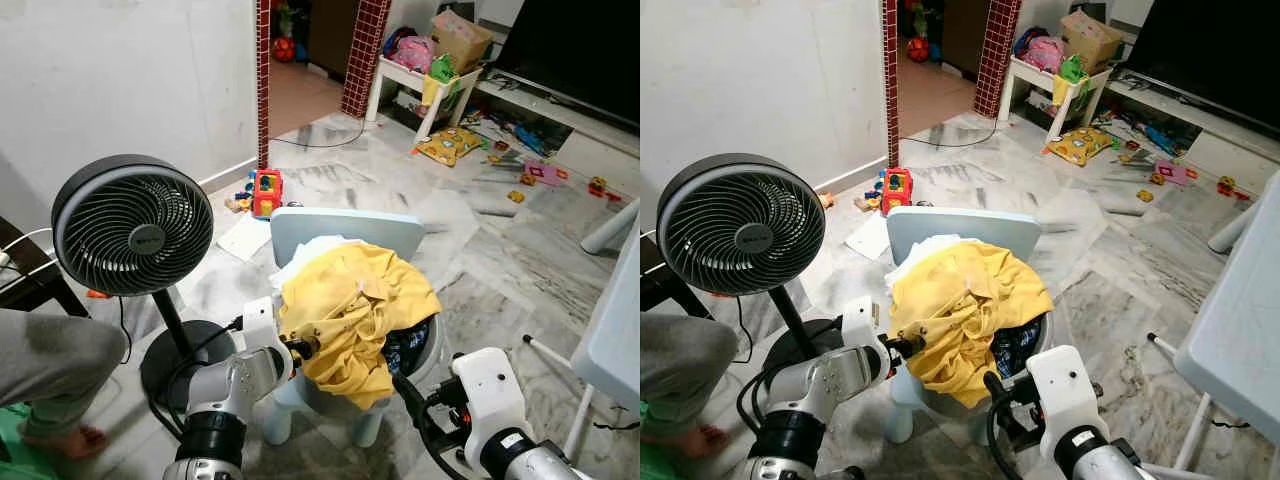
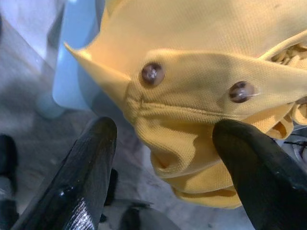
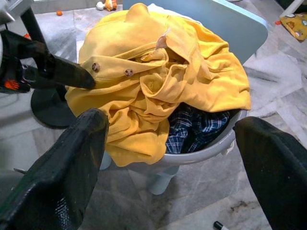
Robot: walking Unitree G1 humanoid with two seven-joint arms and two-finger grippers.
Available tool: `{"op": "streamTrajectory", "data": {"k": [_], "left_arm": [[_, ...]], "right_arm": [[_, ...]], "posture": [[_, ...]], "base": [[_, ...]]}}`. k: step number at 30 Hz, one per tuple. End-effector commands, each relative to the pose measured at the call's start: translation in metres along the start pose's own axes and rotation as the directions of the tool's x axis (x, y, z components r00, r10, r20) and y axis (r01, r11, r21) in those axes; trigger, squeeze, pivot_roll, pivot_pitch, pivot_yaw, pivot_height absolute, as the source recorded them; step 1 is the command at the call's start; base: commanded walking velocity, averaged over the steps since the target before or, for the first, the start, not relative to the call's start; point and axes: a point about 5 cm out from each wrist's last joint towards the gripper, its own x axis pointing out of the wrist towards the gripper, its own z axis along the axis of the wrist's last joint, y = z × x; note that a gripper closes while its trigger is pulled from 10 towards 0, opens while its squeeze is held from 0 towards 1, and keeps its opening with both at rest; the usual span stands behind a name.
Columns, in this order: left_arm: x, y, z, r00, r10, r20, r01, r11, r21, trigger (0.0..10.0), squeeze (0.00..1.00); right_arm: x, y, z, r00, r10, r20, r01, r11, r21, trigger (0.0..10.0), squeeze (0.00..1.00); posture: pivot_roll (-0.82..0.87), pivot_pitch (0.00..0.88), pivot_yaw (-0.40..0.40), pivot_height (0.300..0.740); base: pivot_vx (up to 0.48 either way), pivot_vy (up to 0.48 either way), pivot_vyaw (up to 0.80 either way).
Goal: Hang hanger
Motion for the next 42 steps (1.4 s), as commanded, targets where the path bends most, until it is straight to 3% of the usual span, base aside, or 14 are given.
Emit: {"op": "streamTrajectory", "data": {"k": [1,5,6,7,8,23,42], "left_arm": [[0.002,-0.002,0.003,1.000,0.003,0.026,-0.003,1.000,-0.014,10.0,0.00],[0.002,-0.002,0.006,0.998,-0.005,0.055,0.006,1.000,-0.016,10.0,0.00],[0.005,0.000,0.004,0.999,0.003,0.046,-0.001,0.999,-0.039,8.2,0.00],[0.005,0.000,0.004,0.999,0.005,0.044,-0.003,0.999,-0.045,2.5,0.00],[0.006,0.000,0.006,0.999,0.001,0.048,0.002,0.999,-0.051,0.0,0.00],[0.011,-0.002,0.012,0.997,0.001,0.083,0.004,0.999,-0.050,0.0,0.00],[0.012,-0.008,0.014,0.994,-0.019,0.106,0.014,0.999,0.044,0.0,0.00]], "right_arm": [[-0.002,-0.002,0.003,1.000,-0.013,0.014,0.014,1.000,-0.012,10.0,0.00],[-0.002,-0.002,0.003,1.000,-0.014,0.014,0.014,1.000,-0.010,10.0,0.00],[-0.002,-0.001,0.003,1.000,-0.013,0.014,0.013,1.000,-0.009,10.0,0.00],[-0.002,-0.001,0.003,1.000,-0.013,0.014,0.013,1.000,-0.009,10.0,0.00],[-0.003,-0.001,0.003,1.000,-0.013,0.014,0.013,1.000,-0.009,10.0,0.00],[-0.004,0.000,0.002,1.000,-0.024,0.013,0.024,1.000,0.000,10.0,0.00],[-0.004,-0.001,0.001,0.999,-0.032,0.011,0.032,0.999,-0.005,10.0,0.00]], "posture": [[-0.10,0.038,-0.085,0.740],[-0.10,0.043,-0.085,0.740],[-0.10,0.045,-0.086,0.740],[-0.10,0.045,-0.085,0.740],[-0.10,0.046,-0.084,0.740],[-0.11,0.053,-0.082,0.740],[-0.12,0.048,-0.082,0.740]], "base": [[0.000,0.000,0.00],[0.000,0.000,0.00],[0.000,0.000,0.00],[0.000,0.000,0.00],[0.000,0.000,0.00],[0.000,0.000,0.00],[0.000,0.000,0.00]]}}
